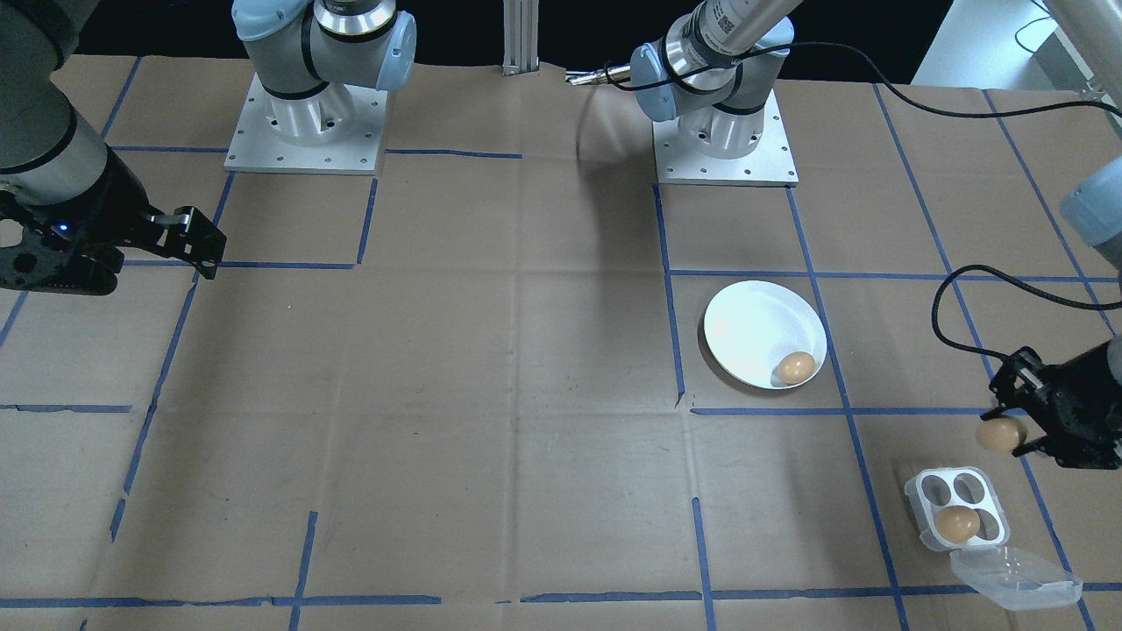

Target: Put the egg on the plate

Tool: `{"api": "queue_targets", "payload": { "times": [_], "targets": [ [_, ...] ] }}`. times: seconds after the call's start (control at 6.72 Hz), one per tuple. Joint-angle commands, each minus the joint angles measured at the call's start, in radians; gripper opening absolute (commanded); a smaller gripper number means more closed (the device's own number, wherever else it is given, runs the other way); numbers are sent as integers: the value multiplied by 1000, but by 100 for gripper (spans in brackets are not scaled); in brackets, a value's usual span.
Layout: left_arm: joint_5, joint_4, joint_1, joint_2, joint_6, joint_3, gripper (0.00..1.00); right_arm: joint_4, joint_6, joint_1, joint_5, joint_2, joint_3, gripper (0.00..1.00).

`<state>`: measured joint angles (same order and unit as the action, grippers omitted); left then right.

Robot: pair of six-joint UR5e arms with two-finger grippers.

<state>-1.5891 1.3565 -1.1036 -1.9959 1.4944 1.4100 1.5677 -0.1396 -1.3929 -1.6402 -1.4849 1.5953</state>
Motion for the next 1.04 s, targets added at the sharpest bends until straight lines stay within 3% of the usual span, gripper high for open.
{"api": "queue_targets", "payload": {
  "times": [0.0,0.3,0.59,0.89],
  "targets": [
    [15,39,-37,194,-226,213,0,0,0,0,0,0,0,100],
    [43,15,-123,297,-464,393,0,0,0,0,0,0,0,100],
    [90,13,-165,327,-615,493,0,0,0,0,0,0,0,100],
    [86,-119,-162,315,-629,613,1,0,0,0,0,0,0,100]
  ]
}}
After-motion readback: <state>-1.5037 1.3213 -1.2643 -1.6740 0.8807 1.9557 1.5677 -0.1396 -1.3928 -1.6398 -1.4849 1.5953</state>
